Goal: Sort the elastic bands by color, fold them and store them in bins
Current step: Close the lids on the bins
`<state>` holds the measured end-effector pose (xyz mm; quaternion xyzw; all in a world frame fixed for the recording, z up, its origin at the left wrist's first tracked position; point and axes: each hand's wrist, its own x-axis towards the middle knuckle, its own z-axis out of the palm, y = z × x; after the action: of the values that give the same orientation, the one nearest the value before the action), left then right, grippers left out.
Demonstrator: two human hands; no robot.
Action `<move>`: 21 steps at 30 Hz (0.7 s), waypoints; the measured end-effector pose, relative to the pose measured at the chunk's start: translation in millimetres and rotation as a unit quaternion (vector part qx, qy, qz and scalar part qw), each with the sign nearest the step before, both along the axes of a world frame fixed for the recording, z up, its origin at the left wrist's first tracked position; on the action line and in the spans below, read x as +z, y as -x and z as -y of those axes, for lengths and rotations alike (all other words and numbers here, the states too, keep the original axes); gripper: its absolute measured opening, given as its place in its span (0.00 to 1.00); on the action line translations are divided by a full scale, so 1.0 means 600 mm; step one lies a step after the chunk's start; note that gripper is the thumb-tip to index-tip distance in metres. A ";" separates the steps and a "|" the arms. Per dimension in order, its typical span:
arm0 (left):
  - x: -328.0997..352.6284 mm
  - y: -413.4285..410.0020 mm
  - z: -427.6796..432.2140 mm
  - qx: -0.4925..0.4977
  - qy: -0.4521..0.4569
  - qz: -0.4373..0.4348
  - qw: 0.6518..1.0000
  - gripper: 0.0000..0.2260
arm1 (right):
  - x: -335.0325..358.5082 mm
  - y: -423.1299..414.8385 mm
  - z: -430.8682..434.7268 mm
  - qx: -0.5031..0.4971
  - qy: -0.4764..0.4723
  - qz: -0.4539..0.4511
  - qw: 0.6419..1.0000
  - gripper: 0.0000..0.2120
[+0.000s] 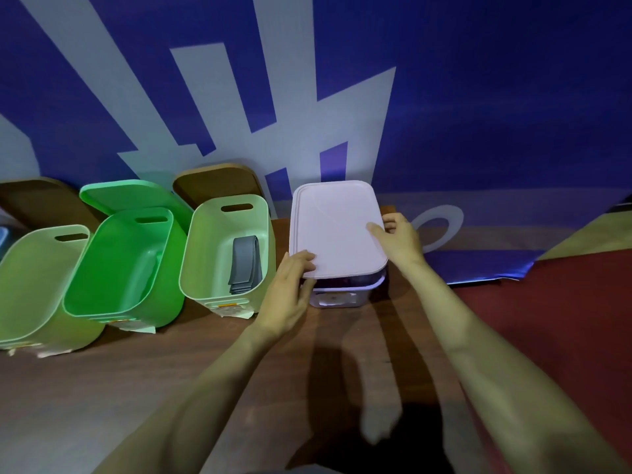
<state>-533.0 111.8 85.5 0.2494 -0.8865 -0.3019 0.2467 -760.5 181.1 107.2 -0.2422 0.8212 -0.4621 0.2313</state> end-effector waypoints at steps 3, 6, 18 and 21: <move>-0.015 -0.015 -0.009 -0.020 -0.006 0.005 1.000 0.06 | -0.021 -0.011 -0.015 -0.004 -0.019 -0.011 1.000 0.15; -0.017 -0.021 -0.016 -0.011 -0.019 -0.005 1.000 0.05 | -0.031 -0.023 -0.030 -0.009 -0.005 0.017 1.000 0.15; -0.006 0.076 0.021 0.106 0.030 0.140 0.984 0.18 | -0.015 -0.048 -0.030 -0.004 -0.032 -0.071 0.997 0.15; -0.014 0.079 0.018 0.101 0.052 0.202 0.973 0.22 | -0.013 -0.049 -0.036 0.008 -0.071 -0.107 0.992 0.14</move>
<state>-580.2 100.9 77.2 0.3801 -0.9026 -0.1729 0.1044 -731.0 202.4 99.6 -0.2794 0.8699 -0.3725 0.1625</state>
